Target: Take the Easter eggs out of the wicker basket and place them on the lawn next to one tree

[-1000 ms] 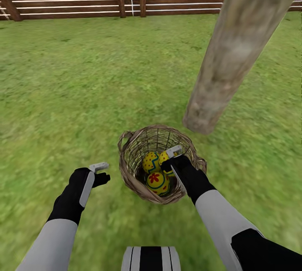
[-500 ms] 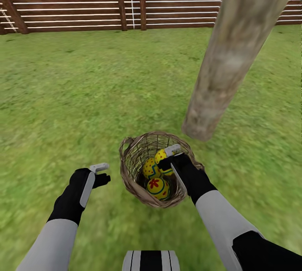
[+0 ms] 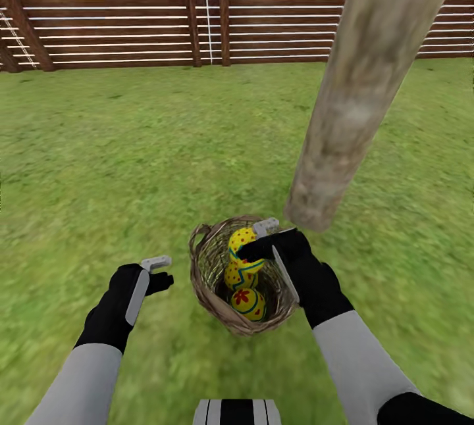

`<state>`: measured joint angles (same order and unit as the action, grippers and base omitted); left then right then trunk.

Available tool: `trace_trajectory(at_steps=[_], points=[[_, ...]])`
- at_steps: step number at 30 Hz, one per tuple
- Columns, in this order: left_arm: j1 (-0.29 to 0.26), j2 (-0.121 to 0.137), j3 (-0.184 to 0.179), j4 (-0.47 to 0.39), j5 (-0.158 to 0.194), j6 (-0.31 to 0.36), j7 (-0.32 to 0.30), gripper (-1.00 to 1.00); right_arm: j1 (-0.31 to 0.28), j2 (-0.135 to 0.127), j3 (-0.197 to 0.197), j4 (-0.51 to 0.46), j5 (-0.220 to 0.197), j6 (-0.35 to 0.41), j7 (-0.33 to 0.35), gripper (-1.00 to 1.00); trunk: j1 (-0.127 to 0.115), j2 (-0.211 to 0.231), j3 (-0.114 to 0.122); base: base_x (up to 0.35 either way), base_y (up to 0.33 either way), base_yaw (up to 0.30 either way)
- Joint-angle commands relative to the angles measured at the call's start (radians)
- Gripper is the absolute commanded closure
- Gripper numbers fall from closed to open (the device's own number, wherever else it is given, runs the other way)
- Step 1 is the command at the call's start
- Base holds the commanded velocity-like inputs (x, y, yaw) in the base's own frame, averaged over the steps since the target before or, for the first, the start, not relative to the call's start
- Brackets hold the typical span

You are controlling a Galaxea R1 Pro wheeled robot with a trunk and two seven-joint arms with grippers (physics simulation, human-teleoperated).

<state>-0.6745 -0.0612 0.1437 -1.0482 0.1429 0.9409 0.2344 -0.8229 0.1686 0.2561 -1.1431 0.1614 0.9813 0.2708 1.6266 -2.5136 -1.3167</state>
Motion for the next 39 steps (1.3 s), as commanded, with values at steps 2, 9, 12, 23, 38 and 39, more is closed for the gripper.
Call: trace_trajectory(at_steps=[2, 9, 12, 23, 38, 39], points=[[0.0, -0.001, 0.002, -0.001, 0.011, 0.003, 0.008, -1.0, 0.046, -0.003, 0.0, -0.127, 0.012, 0.021, 0.01, 1.0, -0.001, 0.0, 0.007, 0.0, 0.0, 0.0], [0.0, 0.002, 0.002, -0.004, 0.009, 0.003, 0.008, -1.0, 0.082, -0.104, -0.006, -0.282, 0.011, 0.026, 0.371, 1.0, -0.004, 0.002, 0.034, 0.0, 0.0, 0.0], [0.0, 0.003, 0.002, -0.004, 0.009, 0.003, 0.008, -1.0, 0.083, -0.172, -0.114, -0.289, 0.01, 0.025, 0.604, 1.0, -0.005, 0.003, 0.046, 0.0, 0.0, 0.0], [0.0, 0.023, 0.029, -0.128, 0.022, 0.003, 0.004, -1.0, 0.085, -0.241, -0.724, -0.279, 0.023, 0.019, 0.919, 1.0, -0.008, 0.004, 0.069, 0.0, 0.0, 0.0], [0.038, 0.113, 0.064, -0.341, 0.941, 0.066, -0.329, -1.0, 0.111, -0.233, -0.73, -0.27, 0.223, 0.01, 0.883, 1.0, -0.008, 0.004, 0.071, 0.003, -0.055, -0.014], [0.039, 0.113, 0.062, -0.341, 0.942, 0.066, -0.333, -1.0, 0.111, -0.233, -0.73, -0.27, 0.224, 0.01, 0.883, 1.0, -0.008, 0.004, 0.072, 0.008, -0.039, -0.187]])
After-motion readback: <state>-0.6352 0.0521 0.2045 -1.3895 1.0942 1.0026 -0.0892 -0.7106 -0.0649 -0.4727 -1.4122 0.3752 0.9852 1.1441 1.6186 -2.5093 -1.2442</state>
